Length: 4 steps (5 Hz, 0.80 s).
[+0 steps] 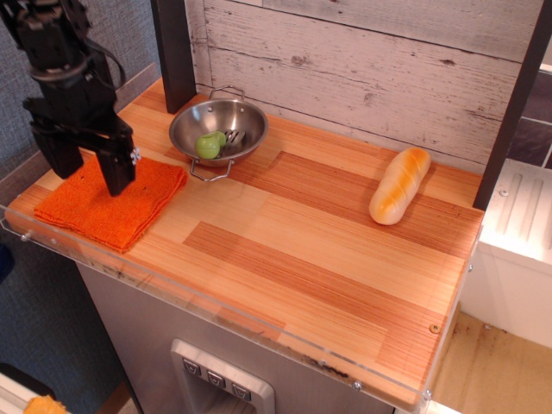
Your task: Move the orange cloth toward the table's lower right corner.
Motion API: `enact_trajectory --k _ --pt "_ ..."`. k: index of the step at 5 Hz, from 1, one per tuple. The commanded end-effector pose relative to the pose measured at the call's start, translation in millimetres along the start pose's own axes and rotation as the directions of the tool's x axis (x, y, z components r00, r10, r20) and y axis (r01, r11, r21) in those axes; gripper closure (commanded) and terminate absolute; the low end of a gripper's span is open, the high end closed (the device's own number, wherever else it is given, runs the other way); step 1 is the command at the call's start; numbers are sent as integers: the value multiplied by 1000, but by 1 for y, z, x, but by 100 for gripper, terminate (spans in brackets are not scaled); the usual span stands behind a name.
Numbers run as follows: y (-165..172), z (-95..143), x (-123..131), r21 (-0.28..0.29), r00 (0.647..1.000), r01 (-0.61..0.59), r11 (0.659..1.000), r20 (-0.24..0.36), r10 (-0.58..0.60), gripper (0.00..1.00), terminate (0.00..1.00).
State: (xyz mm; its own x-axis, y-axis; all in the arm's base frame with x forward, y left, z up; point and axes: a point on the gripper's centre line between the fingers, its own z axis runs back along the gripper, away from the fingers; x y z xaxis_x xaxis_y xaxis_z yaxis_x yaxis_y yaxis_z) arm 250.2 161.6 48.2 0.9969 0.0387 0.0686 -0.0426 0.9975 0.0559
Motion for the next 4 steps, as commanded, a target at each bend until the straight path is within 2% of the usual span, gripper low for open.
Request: enact_trajectory --k 1,3,4 --pt "15 -13 6 27 1000 5 1000 -8 -4 0 0" --pt "19 -25 17 59 999 25 998 -25 -23 0 0" --pt "9 -43 11 51 997 30 998 -70 -27 0 0"
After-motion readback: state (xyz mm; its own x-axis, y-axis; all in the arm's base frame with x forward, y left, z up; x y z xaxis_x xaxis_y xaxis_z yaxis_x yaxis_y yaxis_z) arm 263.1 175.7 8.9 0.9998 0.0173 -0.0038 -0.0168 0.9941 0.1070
